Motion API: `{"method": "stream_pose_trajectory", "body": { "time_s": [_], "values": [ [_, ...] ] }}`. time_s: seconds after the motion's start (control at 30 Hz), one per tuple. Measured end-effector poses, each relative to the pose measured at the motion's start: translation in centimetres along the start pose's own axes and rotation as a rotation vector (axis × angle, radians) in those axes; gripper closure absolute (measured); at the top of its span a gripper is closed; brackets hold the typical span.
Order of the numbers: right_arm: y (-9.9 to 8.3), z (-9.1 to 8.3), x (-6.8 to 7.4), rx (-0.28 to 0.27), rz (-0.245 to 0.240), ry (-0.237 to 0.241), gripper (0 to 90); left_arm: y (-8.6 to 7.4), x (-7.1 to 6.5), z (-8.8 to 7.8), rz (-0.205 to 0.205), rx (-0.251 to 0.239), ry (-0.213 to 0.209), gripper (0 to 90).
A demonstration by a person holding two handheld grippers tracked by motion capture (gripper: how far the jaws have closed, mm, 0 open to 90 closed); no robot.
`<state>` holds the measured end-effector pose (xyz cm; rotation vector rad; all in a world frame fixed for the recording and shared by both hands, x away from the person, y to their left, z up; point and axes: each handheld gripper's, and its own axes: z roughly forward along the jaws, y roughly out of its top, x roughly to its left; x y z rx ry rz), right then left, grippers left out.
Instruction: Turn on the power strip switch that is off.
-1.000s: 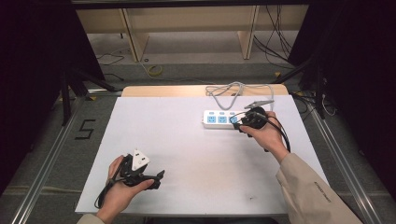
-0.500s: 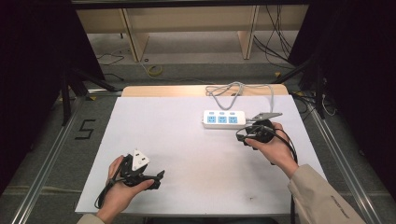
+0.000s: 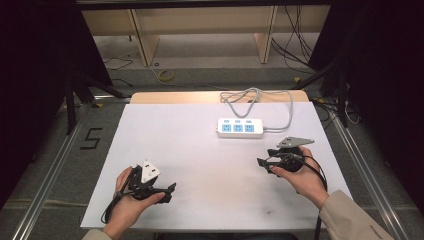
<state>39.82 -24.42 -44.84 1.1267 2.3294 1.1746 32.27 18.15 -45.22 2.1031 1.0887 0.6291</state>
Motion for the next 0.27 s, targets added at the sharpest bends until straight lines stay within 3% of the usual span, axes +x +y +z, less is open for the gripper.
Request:
{"method": "stream_pose_trajectory", "body": {
  "time_s": [0.27],
  "values": [
    [-1.4, -1.4, 0.2, -0.041, 0.002, 0.024, 34.8, 0.0, 0.0, 0.1, -0.002, 0.001, 0.000, 8.3]
  ]
}}
